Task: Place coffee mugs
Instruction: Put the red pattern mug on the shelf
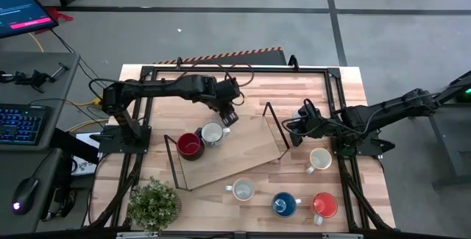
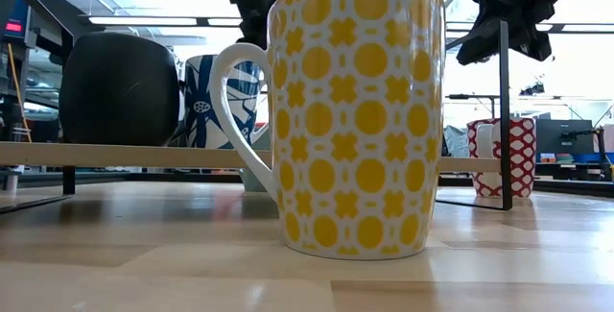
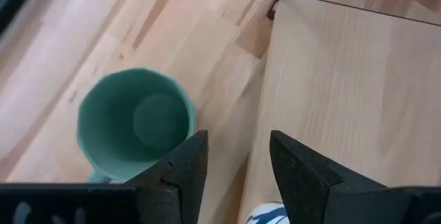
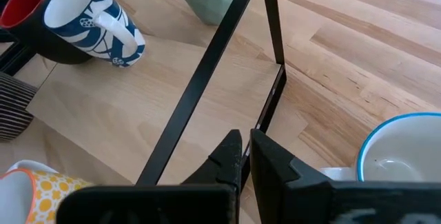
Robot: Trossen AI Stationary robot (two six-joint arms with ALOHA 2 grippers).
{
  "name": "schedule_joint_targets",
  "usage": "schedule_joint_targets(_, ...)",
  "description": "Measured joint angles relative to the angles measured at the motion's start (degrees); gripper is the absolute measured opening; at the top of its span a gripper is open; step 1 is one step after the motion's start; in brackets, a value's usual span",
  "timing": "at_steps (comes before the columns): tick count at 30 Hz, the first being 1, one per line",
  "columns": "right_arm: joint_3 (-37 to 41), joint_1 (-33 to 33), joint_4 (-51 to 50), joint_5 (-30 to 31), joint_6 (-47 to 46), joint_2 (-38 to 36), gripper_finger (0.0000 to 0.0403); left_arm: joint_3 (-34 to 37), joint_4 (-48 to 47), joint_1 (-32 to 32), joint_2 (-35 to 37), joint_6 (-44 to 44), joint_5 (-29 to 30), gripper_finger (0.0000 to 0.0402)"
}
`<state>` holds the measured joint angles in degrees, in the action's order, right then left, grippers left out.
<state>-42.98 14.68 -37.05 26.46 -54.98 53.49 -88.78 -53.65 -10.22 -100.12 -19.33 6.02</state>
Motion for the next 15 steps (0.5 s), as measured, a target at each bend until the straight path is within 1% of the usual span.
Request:
schedule_joint_targets(2,0.00,0.00,-0.06,0.00,0.07,0.00,0.0011,0.46,0.04,-0.72,-0.54,0.00,-1.20,0.0147)
schedule_joint_targets(11,0.00,0.00,-0.01,0.23,1.83,0.00,0.0011,0.84,0.99,-2.30,-2.29,-0.73,-1.24,0.0147)
schedule_joint_targets(13,0.00,-0.01,0.00,0.64,3.38,0.00,0.0011,-0.35,0.35,-2.59,-2.01,-0.76,-1.45,0.0147)
schedule_joint_targets(15,0.00,-0.01,0.30,1.21,5.11,0.00,0.0011,-2.51,-0.50,-3.00,-0.63,1.02,-3.26,0.0147)
